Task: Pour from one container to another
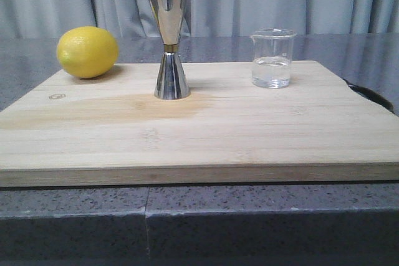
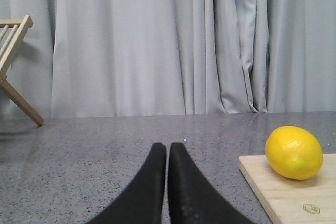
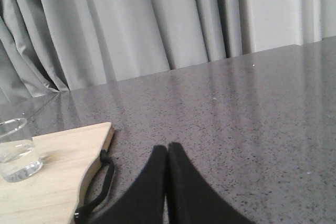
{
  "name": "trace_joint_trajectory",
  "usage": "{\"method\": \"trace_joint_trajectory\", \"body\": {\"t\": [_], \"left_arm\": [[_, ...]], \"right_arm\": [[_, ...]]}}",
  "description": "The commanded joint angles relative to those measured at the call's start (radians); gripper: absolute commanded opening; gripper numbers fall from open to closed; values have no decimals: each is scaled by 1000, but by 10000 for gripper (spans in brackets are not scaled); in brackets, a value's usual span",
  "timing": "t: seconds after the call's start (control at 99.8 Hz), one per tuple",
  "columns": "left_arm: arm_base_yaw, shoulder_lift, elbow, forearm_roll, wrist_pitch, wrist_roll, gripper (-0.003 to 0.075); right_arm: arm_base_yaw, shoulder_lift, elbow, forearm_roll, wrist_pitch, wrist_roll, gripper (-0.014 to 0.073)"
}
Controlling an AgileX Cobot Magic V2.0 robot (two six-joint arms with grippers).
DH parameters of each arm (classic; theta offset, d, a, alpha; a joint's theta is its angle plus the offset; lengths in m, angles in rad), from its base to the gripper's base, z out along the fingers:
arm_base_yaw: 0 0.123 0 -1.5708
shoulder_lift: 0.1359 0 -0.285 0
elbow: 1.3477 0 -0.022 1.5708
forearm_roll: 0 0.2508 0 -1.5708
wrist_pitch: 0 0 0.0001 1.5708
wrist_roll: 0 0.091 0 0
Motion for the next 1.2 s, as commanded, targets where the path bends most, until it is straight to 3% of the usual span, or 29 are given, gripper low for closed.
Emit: {"method": "trace_joint_trajectory", "body": {"t": [0.0,0.21,0.401,0.852,1.022,1.192], "left_arm": [[1,-24,7,-8,-78,-4,-19],[1,-24,7,-8,-76,-4,-19],[1,-24,-56,-10,26,-6,-19],[1,187,-409,3,321,-4,-19],[1,283,-473,3,306,-4,-19],[1,303,-473,3,301,-4,-19]], "right_arm": [[-7,-22,15,-9,-95,-13,-71],[-7,-22,15,-256,-134,-13,-71],[-7,-14,-68,-237,-86,-10,-71],[-3,281,-529,-178,480,-4,-71],[-3,388,-635,-176,507,-16,-71],[-3,401,-642,-172,503,-16,-71]]}}
